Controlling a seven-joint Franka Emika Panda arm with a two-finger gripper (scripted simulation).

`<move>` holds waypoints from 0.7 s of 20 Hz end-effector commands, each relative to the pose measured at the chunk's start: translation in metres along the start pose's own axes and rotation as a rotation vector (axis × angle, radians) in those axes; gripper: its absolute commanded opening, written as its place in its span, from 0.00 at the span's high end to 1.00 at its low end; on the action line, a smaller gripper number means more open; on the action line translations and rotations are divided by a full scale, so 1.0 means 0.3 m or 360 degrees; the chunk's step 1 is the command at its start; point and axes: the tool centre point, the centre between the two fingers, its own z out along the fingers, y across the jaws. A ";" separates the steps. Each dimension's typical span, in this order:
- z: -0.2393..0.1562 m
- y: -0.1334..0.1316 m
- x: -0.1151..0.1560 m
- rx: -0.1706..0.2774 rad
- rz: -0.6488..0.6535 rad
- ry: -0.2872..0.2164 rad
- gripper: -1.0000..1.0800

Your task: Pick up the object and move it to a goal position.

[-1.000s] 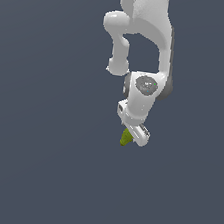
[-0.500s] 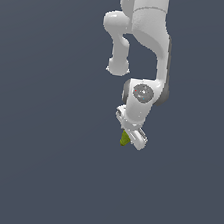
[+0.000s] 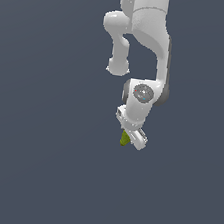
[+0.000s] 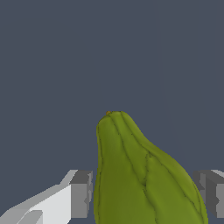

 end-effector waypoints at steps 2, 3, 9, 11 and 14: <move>-0.003 -0.002 0.000 0.0000 0.0000 0.0000 1.00; -0.007 -0.004 -0.001 0.0000 0.0000 0.0000 1.00; -0.067 -0.039 -0.005 0.0000 0.0000 0.0000 1.00; -0.100 -0.058 -0.006 -0.0001 0.0000 0.0001 1.00; -0.161 -0.093 -0.010 -0.0001 0.0001 0.0002 1.00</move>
